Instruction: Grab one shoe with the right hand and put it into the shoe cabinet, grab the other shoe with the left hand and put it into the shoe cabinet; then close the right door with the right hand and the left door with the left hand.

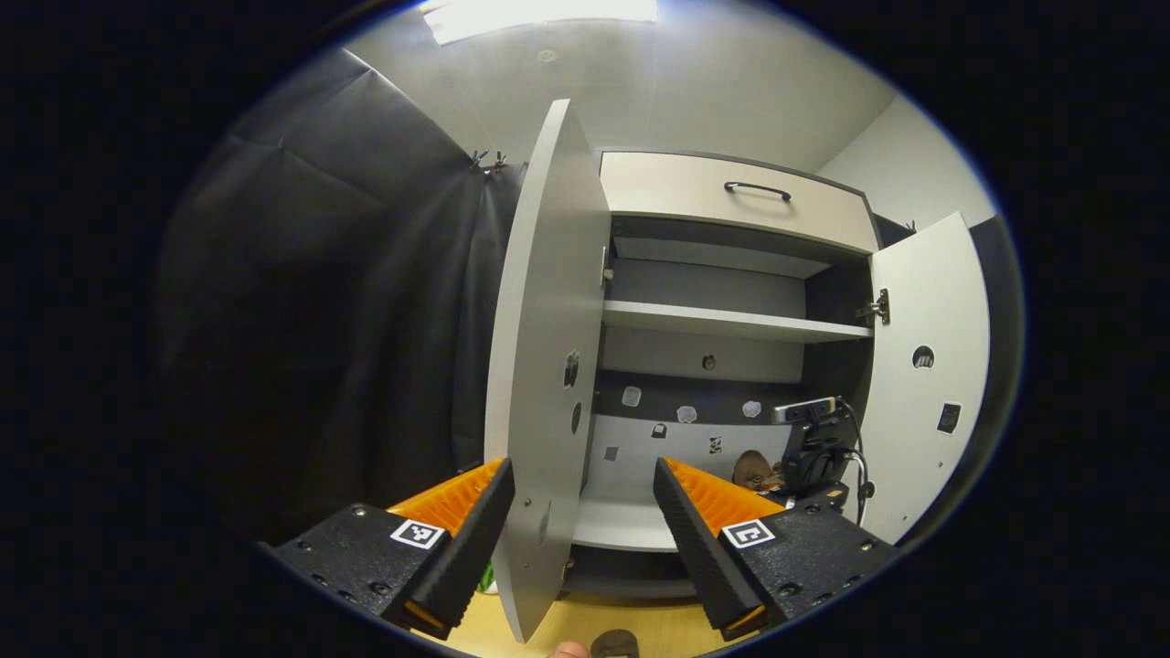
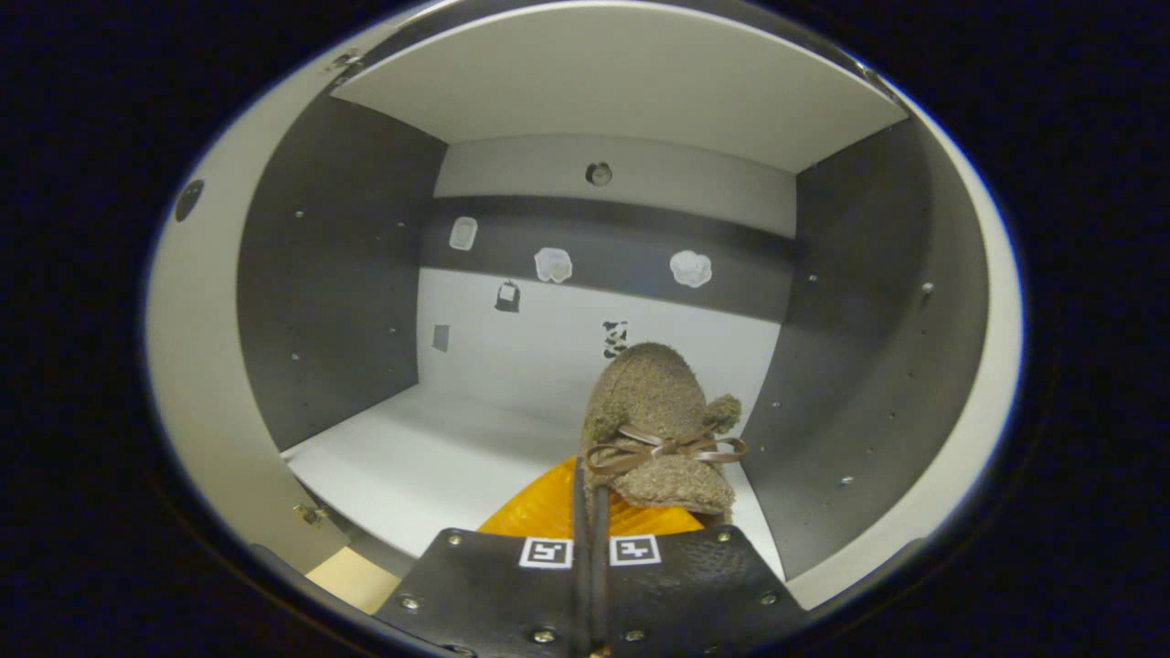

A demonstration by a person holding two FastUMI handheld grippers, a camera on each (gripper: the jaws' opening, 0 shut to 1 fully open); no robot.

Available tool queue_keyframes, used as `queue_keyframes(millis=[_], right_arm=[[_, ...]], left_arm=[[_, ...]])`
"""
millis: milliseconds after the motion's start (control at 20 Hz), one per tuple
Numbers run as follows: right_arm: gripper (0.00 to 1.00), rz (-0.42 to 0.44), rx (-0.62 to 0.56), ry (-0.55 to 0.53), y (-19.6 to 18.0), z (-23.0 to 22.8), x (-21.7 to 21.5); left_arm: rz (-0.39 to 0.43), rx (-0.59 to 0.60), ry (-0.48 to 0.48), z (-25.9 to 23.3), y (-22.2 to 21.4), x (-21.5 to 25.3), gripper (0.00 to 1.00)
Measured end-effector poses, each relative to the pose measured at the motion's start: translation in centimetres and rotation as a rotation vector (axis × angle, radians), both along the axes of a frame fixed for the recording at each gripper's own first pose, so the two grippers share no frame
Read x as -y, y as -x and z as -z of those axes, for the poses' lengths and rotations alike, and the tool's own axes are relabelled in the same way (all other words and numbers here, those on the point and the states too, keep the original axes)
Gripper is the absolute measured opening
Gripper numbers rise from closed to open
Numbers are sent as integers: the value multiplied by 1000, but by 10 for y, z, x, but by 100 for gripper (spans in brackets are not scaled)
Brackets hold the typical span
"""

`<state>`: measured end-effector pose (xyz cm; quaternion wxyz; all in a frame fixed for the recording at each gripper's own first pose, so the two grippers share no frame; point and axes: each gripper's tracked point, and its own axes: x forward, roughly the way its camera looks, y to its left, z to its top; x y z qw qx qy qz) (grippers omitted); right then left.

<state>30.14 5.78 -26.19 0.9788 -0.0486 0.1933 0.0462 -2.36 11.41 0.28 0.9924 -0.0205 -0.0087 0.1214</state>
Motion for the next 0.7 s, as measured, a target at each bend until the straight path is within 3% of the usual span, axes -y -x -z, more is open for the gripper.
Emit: queue_keyframes(millis=[350, 400, 550, 650, 700], right_arm=[[1, 46, -101, -45, -42, 47, 7], [5, 46, -113, -45, -44, 53, 7], [1, 64, -144, -66, -48, 63, 7], [12, 69, -158, -88, -47, 65, 5], [28, 63, -159, -97, -44, 60, 2]], left_arm=[[-9, 9, 19, -1, 0, -2, 94], [-9, 10, 19, -2, -1, -2, 94], [-13, 5, 15, -1, 0, -3, 94], [-12, 11, 16, -1, 0, -3, 94], [-10, 13, 19, -2, -1, -3, 92]])
